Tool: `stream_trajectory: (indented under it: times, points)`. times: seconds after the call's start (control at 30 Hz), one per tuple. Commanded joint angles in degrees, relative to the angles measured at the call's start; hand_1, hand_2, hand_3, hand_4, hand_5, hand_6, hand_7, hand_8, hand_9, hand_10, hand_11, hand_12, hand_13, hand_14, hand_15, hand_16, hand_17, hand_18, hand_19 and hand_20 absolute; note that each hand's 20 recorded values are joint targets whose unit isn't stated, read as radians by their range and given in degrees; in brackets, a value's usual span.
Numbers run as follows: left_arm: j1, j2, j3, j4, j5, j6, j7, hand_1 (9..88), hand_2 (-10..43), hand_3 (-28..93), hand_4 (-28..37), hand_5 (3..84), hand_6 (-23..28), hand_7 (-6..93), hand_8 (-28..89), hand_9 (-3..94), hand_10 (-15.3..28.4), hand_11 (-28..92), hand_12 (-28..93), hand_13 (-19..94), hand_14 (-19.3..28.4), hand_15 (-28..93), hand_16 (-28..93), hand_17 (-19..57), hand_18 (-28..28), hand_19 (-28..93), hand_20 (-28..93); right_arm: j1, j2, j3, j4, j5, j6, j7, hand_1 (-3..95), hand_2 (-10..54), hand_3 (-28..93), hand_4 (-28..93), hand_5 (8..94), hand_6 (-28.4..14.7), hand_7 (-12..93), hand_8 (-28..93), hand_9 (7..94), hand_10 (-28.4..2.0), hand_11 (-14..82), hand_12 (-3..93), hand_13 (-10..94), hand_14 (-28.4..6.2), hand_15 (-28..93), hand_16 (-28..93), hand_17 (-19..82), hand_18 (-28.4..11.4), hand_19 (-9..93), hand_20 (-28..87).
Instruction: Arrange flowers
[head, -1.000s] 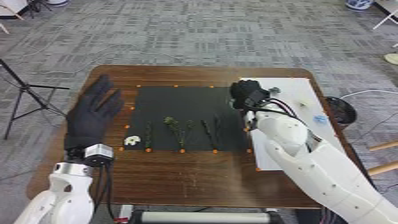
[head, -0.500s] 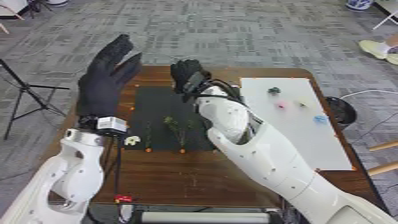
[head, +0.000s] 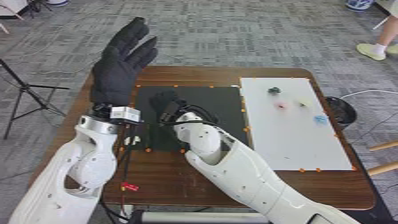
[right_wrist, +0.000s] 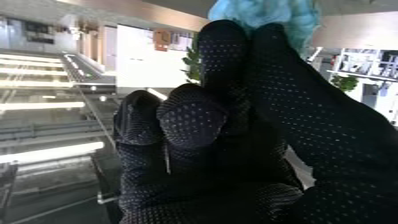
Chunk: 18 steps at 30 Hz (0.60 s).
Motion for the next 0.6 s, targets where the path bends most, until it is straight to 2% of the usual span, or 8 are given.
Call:
stream_trajectory:
  times: [0.03, 0.1, 0.23, 0.33, 0.37, 0.47, 0.6]
  points:
    - [-0.85, -2.45, 0.95, 0.73, 0.55, -2.19, -0.46, 23.3, -5.8, 67, -28.3, 24.5, 2.7, 21.4, -11, 19.0, 10.5, 15, 17, 17, 16.4, 10, 6, -15.9, 20.4, 39, 6, 0.70, -1.10, -0.52, 0.51, -0.65, 4.35, 0.77, 49.1, -9.5, 82, -20, 74.5, 1.7, 45, 0, 82.9, -6.3, 28.5, 51.1, 73, -6.2, 76, 33, 43, -19.5, 93, 53]
    - [-1.33, -3.15, 1.21, 1.12, 0.70, -2.62, -0.68, 23.3, -5.7, 67, -28.3, 24.5, 2.7, 21.4, -11, 19.0, 10.5, 15, 17, 17, 16.4, 10, 6, -15.9, 20.4, 39, 6, 0.70, -1.30, -0.63, 0.84, -0.80, 4.95, 1.06, 49.3, -9.5, 82, -21, 74.5, 1.6, 45, 0, 82.8, -6.3, 28.4, 51.3, 73, -6.2, 77, 32, 43, -19.4, 93, 53]
    - [-2.11, -3.81, 2.04, 1.52, 0.83, -3.26, -0.73, 23.2, -5.7, 67, -28.3, 24.5, 2.7, 21.3, -11, 19.1, 10.5, 15, 17, 17, 16.3, 10, 6, -16.2, 20.7, 39, 6, 0.51, -1.81, -0.81, 1.55, -1.43, 5.60, 1.52, 49.7, -9.5, 82, -22, 74.4, 1.5, 45, 0, 82.9, -6.2, 28.1, 51.2, 73, -6.3, 77, 32, 43, -19.3, 93, 54]
    - [-3.75, -4.28, 3.78, 2.40, 0.90, -2.87, -0.81, 23.2, -5.7, 67, -28.3, 24.5, 2.7, 21.4, -11, 19.1, 10.5, 15, 17, 17, 16.3, 10, 6, -16.4, 20.9, 39, 6, -0.14, -2.58, 0.53, 2.71, -2.54, 6.17, 0.34, 50.3, -9.5, 81, -23, 74.5, 1.6, 44, 0, 83.1, -6.0, 26.9, 50.5, 73, -6.3, 77, 32, 43, -19.4, 93, 54]
    - [-3.91, -4.76, 3.65, 2.58, 0.98, -3.53, -1.20, 23.3, -5.5, 67, -28.3, 24.5, 2.7, 21.4, -11, 19.1, 10.6, 14, 17, 17, 16.2, 10, 6, -16.4, 20.9, 39, 6, -0.24, -2.86, 0.55, 3.05, -2.56, 6.62, 0.19, 50.7, -9.5, 81, -24, 74.6, 1.7, 44, -1, 83.4, -5.9, 26.1, 50.2, 73, -6.2, 78, 32, 43, -19.4, 93, 54]
    - [-3.26, -5.39, 3.20, 2.23, 1.04, -4.23, -1.40, 23.3, -5.5, 67, -28.3, 24.5, 2.8, 21.2, -11, 19.1, 10.5, 14, 17, 17, 16.2, 10, 6, -16.5, 20.9, 39, 6, -0.18, -3.87, 0.01, 4.47, -3.36, 8.81, -0.06, 52.2, -9.5, 80, -27, 75.9, 2.0, 42, -2, 84.3, -5.6, 23.8, 48.9, 74, -6.1, 78, 31, 43, -19.6, 93, 55]
    - [-3.46, -6.34, 3.01, 2.25, 1.28, -5.80, -2.02, 23.3, -5.5, 67, -28.3, 24.5, 2.7, 21.3, -11, 19.2, 10.6, 14, 17, 16, 16.3, 10, 6, -16.6, 21.0, 39, 6, 1.02, -4.79, -0.89, 6.36, -3.48, 10.35, 2.26, 52.8, -9.5, 80, -28, 76.4, 2.2, 40, -2, 85.2, -5.1, 22.3, 48.3, 74, -5.9, 79, 31, 44, -19.6, 93, 56]
